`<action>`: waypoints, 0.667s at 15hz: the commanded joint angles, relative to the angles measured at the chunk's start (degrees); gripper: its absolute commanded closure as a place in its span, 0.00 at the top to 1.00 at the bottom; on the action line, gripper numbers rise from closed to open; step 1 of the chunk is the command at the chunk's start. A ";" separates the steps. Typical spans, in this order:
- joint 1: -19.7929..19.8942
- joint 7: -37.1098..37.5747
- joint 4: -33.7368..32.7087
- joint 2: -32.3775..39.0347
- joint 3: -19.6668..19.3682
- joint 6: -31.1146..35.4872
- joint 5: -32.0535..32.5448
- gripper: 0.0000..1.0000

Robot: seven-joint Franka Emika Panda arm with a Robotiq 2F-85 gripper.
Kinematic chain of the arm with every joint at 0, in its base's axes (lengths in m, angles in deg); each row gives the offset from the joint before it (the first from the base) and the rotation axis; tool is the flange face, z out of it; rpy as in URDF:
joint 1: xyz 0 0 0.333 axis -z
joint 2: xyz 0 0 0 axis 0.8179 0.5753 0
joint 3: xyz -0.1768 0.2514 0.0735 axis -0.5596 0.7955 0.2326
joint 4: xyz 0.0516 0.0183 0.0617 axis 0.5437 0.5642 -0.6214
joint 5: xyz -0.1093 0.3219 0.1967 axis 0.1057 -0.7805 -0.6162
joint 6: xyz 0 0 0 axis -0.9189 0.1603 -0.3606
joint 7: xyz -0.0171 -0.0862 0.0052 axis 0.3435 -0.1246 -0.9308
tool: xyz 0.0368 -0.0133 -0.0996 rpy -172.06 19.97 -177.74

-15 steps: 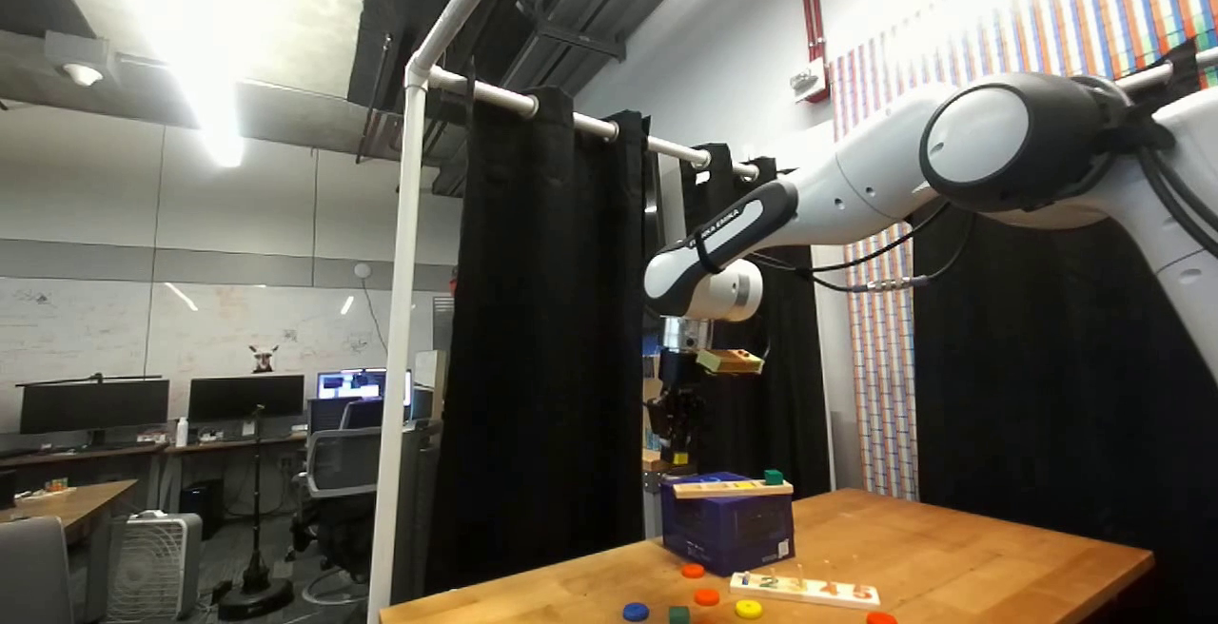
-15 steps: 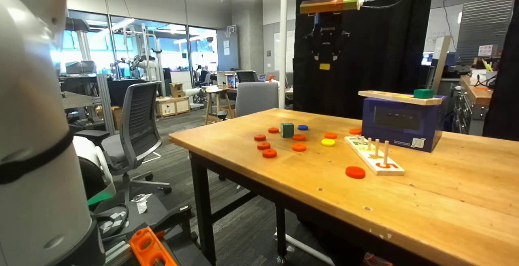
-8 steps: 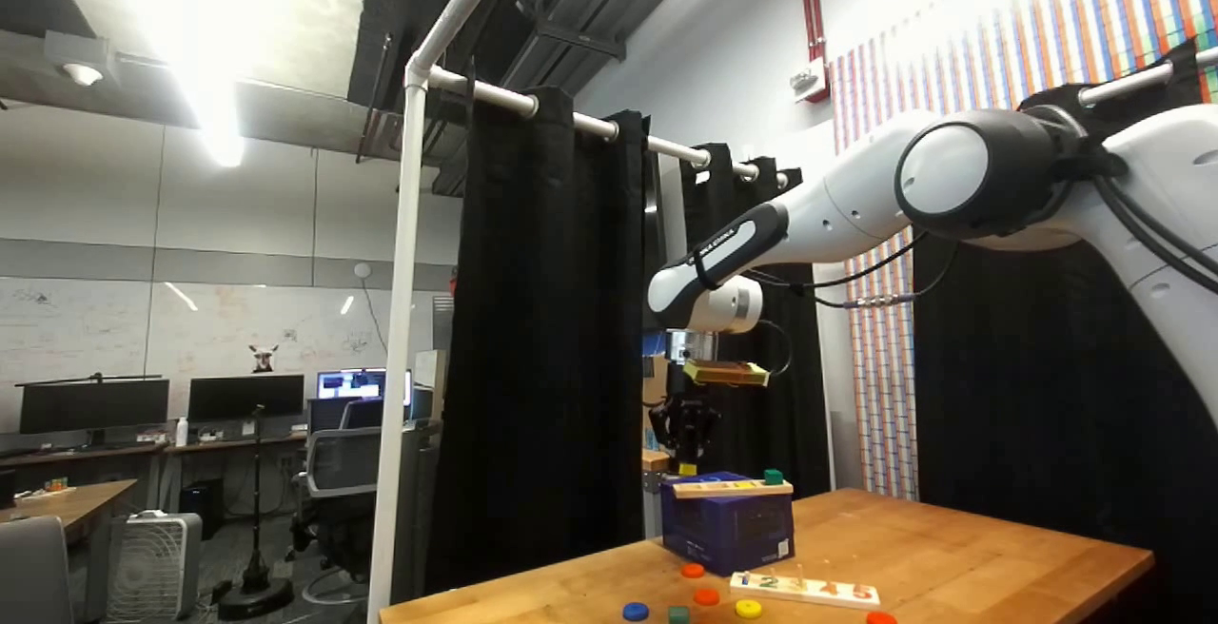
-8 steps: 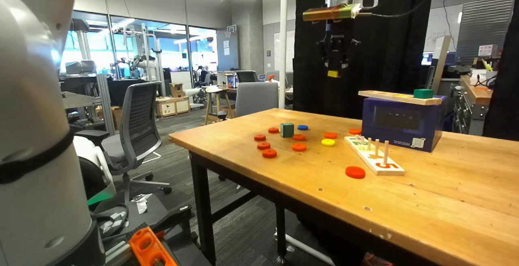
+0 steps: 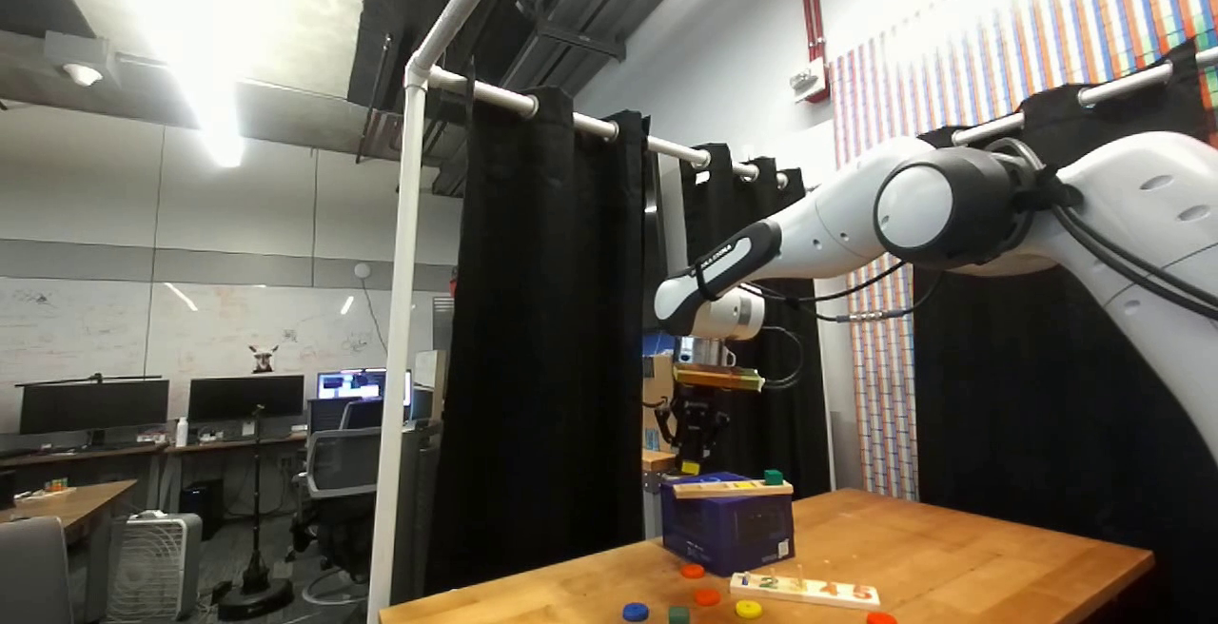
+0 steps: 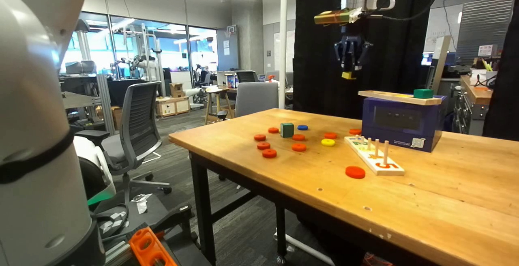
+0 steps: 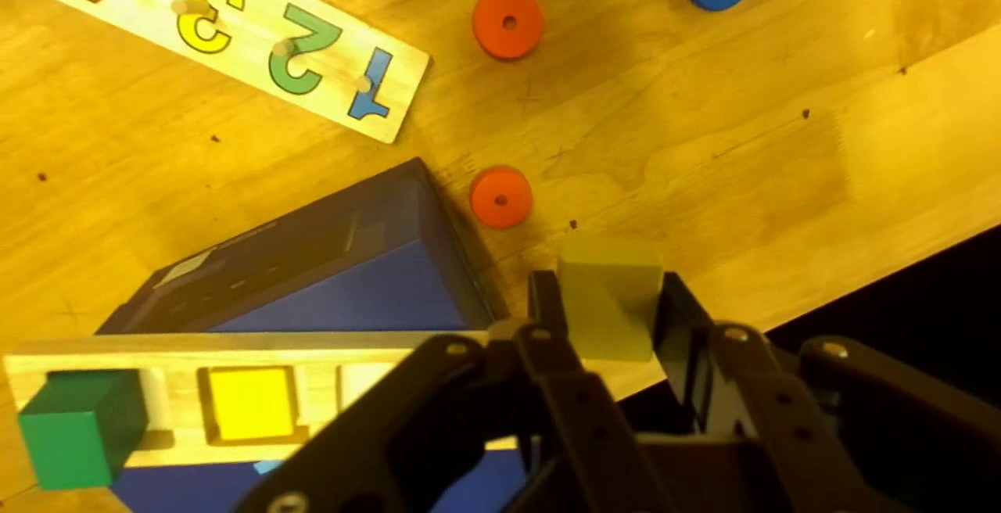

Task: Put the yellow square on the wooden board

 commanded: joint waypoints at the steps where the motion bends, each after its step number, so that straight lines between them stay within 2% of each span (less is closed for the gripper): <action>1: -0.40 4.31 -3.76 2.18 -1.94 -0.48 -1.65 0.09; 6: -0.26 6.86 -5.86 4.58 -3.62 -0.49 -0.87 0.09; 10: 0.56 5.01 -7.88 6.74 -3.86 -0.51 -1.28 0.09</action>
